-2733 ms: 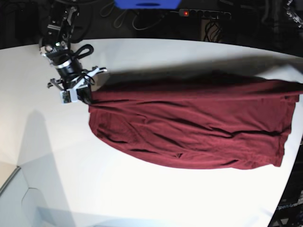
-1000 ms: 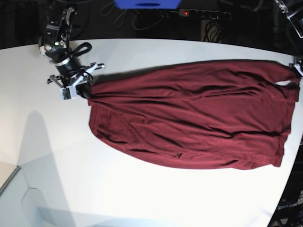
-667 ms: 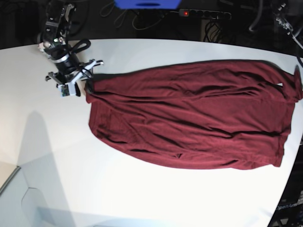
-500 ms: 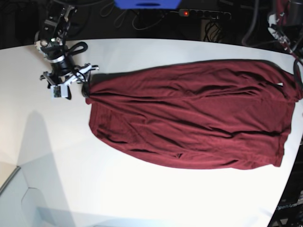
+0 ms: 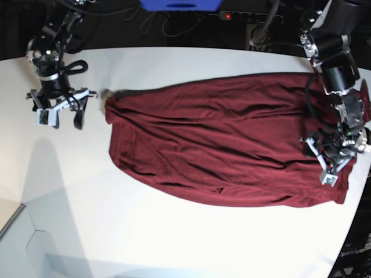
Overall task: Layout the t-shirt on the table in an organized manner, then fold the t-shirt properly
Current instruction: 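Release the shirt with both grippers and lift them away, then grasp the shirt side edges with both grippers and lift them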
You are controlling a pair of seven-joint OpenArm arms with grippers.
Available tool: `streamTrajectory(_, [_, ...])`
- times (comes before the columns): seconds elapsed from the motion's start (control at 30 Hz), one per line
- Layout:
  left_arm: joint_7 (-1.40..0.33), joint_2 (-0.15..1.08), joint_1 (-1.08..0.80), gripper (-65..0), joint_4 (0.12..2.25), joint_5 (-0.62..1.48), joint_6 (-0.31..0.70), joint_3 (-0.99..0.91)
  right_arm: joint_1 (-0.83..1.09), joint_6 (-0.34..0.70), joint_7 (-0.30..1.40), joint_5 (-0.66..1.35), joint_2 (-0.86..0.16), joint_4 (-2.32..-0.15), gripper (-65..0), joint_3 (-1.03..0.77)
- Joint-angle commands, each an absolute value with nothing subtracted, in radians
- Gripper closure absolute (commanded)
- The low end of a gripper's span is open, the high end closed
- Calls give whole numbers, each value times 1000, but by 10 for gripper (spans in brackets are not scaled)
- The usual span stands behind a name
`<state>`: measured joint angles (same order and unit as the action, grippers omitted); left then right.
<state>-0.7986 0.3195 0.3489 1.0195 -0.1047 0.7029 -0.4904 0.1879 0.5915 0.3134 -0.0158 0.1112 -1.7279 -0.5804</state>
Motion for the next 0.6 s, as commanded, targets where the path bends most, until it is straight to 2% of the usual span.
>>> streamTrajectory(0.0, [-782,348,355,-349,1027,-104,698,-496,166,598,286,5,104,-1748,-390,-579])
streamTrajectory(0.1, [-782,369,318,-287,1026,-102,698,-496,137,599,292,5,99,-1745,-323,-532])
streamTrajectory(0.27, [-782,366,260,-34,1012,-108,698,-512,88,599,292,4,59,-1713,-90,-358])
streamTrajectory(0.3, [-782,364,252,0,1012,-108,698,-524,73,599,292,2,56,-1693,-40,-321])
streamTrajectory(0.33, [-782,363,246,0,1012,-110,698,-533,54,598,292,2,56,-1669,-1,-297])
streamTrajectory(0.4, [-782,355,232,-14,1012,-108,698,-547,13,596,292,1,56,-1604,0,-266])
streamTrajectory(0.57, [-794,343,185,-2,1027,-110,698,-588,-70,596,289,1,56,-1460,0,-265])
